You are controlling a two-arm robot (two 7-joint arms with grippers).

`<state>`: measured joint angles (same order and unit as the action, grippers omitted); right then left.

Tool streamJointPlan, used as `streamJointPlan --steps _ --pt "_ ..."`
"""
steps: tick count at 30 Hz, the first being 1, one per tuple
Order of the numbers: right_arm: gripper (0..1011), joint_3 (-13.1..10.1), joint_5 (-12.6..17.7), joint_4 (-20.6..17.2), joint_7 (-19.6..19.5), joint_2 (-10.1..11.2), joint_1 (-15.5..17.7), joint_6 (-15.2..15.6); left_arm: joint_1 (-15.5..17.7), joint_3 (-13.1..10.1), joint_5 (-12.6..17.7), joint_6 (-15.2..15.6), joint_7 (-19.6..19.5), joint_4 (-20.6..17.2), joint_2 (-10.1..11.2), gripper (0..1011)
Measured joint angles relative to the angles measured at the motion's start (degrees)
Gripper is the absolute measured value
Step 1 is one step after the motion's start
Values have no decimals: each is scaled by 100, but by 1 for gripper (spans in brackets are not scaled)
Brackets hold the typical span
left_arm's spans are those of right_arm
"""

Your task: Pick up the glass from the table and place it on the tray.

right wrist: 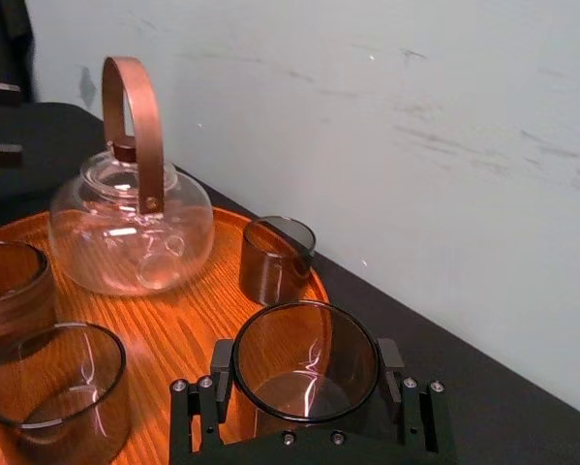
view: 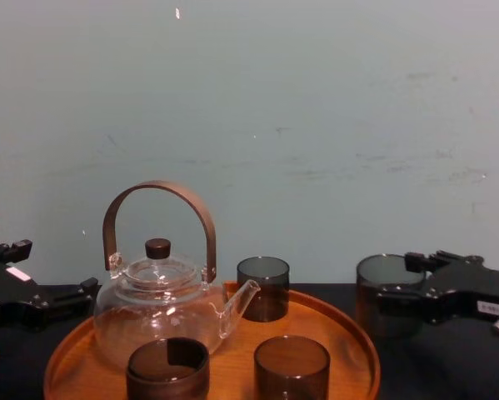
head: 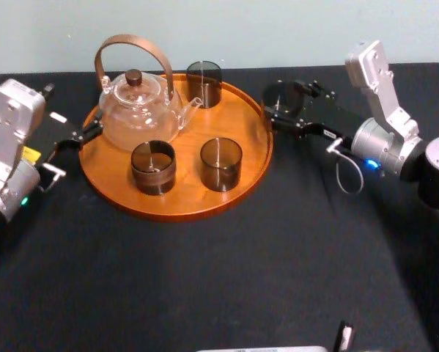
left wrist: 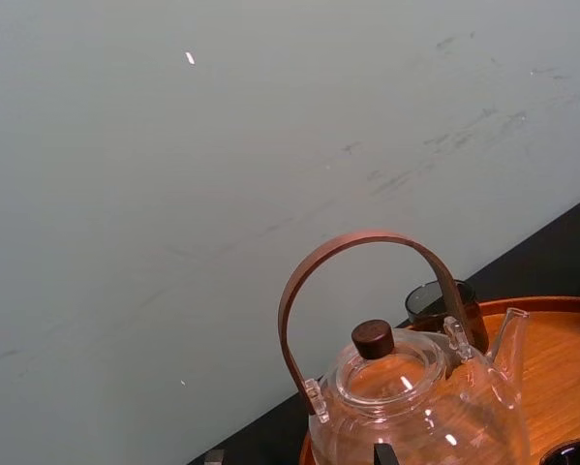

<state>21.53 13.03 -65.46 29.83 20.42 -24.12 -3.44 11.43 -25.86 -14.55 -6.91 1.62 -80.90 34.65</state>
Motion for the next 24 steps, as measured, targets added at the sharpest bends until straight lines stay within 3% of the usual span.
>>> streamJointPlan --steps 24 --pt "900 360 78 1050 501 -282 -713 -589 0 0 0 0 0 0 0 1001"
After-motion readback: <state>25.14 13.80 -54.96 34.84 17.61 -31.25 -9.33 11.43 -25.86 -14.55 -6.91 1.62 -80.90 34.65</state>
